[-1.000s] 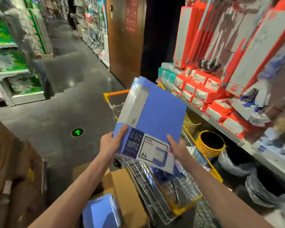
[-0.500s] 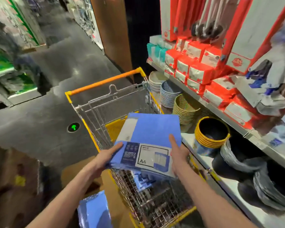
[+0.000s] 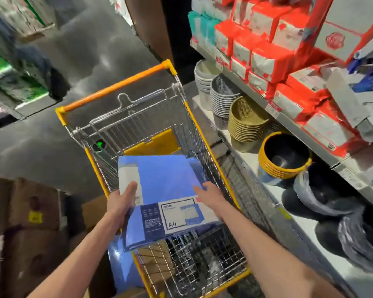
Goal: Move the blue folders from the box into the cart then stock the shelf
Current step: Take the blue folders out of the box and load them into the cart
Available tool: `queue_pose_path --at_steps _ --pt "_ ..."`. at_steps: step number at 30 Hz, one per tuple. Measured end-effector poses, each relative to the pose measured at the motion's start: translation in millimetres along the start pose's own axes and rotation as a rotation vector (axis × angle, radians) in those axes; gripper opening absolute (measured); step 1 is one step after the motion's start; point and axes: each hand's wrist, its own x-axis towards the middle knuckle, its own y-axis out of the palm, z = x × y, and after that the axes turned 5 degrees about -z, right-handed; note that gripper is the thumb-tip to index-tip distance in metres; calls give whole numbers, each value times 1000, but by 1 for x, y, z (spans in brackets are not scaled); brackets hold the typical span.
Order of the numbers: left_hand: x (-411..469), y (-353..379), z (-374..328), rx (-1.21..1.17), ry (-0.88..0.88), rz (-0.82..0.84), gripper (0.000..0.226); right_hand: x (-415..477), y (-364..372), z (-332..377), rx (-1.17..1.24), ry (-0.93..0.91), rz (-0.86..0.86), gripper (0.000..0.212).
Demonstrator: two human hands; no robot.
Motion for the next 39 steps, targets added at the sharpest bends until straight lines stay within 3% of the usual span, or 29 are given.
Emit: queue_pose_path --at_steps 5,10,14,18,22,36,39 --pt "1 29 -3 92 81 -104 49 21 -3 -14 -180 -17 -6 55" --pt "-5 59 -21 144 235 -108 36 40 -19 -32 -185 15 -79 43" --pt "12 58 -32 234 310 -122 67 50 -27 -43 -145 37 -108 23" --pt "26 46 -39 247 370 -142 76 65 -26 -39 -86 16 -107 34" --pt "11 52 -56 233 379 -130 60 61 -22 -9 -88 -26 -153 25" --pt "21 168 -27 414 175 98 24 39 -61 -9 -206 -41 -96 37" --pt "33 167 -18 354 106 170 37 33 -49 -9 -231 -66 -91 40"
